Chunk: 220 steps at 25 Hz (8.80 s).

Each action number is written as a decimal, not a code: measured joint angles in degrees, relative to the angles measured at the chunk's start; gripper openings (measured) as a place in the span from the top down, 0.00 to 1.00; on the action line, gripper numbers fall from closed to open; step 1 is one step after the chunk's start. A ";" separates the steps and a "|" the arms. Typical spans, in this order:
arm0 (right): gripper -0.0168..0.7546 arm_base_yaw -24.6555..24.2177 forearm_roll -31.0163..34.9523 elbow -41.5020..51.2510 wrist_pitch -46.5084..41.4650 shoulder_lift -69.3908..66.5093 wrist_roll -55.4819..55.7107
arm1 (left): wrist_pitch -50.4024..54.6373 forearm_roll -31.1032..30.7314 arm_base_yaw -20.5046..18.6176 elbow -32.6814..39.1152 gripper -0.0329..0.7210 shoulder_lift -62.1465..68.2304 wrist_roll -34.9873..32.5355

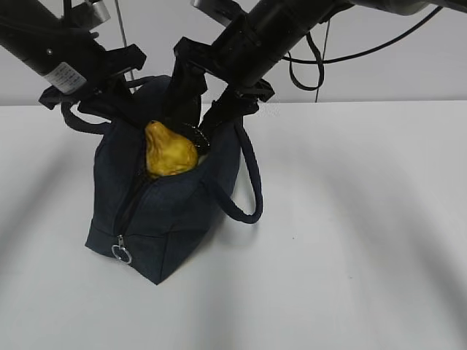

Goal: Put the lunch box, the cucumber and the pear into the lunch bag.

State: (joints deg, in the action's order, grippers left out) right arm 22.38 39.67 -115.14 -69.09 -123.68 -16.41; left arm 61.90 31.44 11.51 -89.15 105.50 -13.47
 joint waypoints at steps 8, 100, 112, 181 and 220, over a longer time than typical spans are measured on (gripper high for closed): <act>0.22 -0.83 -8.85 0.00 -1.10 4.27 4.35 | 0.04 0.01 0.00 0.00 0.96 0.00 0.00; 0.37 -2.07 -29.21 17.15 2.80 21.83 11.22 | -6.94 9.42 10.76 0.04 0.37 1.85 -10.48; 0.37 -2.07 -22.21 58.31 31.94 45.67 -0.92 | -7.20 8.61 10.76 2.78 0.37 -4.90 -13.99; 0.37 -2.07 64.33 74.74 39.90 20.73 -120.03 | -13.54 10.58 10.76 24.02 0.43 -17.75 -22.97; 1.00 -2.07 64.33 74.17 43.04 22.46 -119.59 | -13.13 10.52 10.76 24.02 0.44 -17.75 -22.97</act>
State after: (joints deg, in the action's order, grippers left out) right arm 20.30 104.00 -40.97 -26.06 -101.22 -136.01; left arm 48.77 41.95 22.27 -65.13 87.75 -36.43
